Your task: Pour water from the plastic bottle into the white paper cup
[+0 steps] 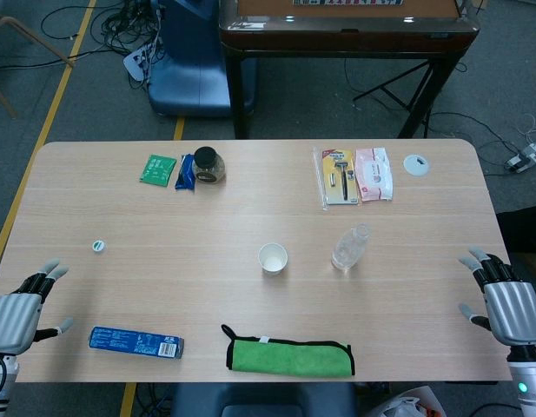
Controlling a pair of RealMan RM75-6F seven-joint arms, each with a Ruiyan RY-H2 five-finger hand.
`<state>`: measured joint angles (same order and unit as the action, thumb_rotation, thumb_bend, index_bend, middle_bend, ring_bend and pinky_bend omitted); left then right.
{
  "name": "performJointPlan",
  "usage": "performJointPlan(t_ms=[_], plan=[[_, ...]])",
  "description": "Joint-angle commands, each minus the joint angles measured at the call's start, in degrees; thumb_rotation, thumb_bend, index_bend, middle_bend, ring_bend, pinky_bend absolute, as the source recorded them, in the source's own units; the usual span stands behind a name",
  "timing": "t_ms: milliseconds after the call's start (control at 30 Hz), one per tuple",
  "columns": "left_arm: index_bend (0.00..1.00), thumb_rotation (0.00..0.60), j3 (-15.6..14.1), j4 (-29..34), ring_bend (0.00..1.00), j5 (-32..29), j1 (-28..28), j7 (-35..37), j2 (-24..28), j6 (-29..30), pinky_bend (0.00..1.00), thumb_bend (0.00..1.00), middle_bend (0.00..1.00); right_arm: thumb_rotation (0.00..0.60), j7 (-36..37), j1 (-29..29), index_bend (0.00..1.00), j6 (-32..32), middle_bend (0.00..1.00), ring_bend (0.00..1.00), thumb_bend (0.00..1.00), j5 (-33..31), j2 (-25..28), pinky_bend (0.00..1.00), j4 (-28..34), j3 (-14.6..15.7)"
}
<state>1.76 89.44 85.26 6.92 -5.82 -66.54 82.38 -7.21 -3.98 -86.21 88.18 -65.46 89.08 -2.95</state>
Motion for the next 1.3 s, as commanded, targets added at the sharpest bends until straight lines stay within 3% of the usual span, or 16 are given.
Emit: performJointPlan(t_ms=[33, 500, 933, 1300], plan=[[0.20, 0.600, 0.00, 0.18, 0.23, 0.09, 0.02, -0.03, 0.00, 0.07, 0.56, 0.11, 0.13, 0.600, 0.13, 0.00, 0.24, -0.10, 0.15, 0.16, 0.00, 0.24, -0.04, 0.31, -0.10, 0.10], [0.20, 0.600, -0.06, 0.31, 0.23, 0.17, 0.36, 1.17, 0.07, -0.43, 0.56, 0.11, 0.13, 0.600, 7.42, -0.94, 0.24, 0.87, 0.15, 0.16, 0.00, -2.26, -2.15, 0.31, -2.83, -1.94], [0.20, 0.600, -0.08, -0.04, 0.23, -0.42, 0.50, 1.39, 0.06, -1.01, 0.56, 0.11, 0.14, 0.600, 14.65, -8.77, 0.24, 10.70, 0.17, 0.16, 0.00, -6.03, -7.78, 0.31, -10.76, -6.06], [0.20, 0.600, -0.21, 0.57, 0.23, -0.79, 0.09, 1.17, 0.50, -0.71, 0.56, 0.11, 0.14, 0.600, 20.82, -15.41, 0.24, 16.88, 0.18, 0.16, 0.00, -5.55, -14.20, 0.31, -17.37, -7.04]])
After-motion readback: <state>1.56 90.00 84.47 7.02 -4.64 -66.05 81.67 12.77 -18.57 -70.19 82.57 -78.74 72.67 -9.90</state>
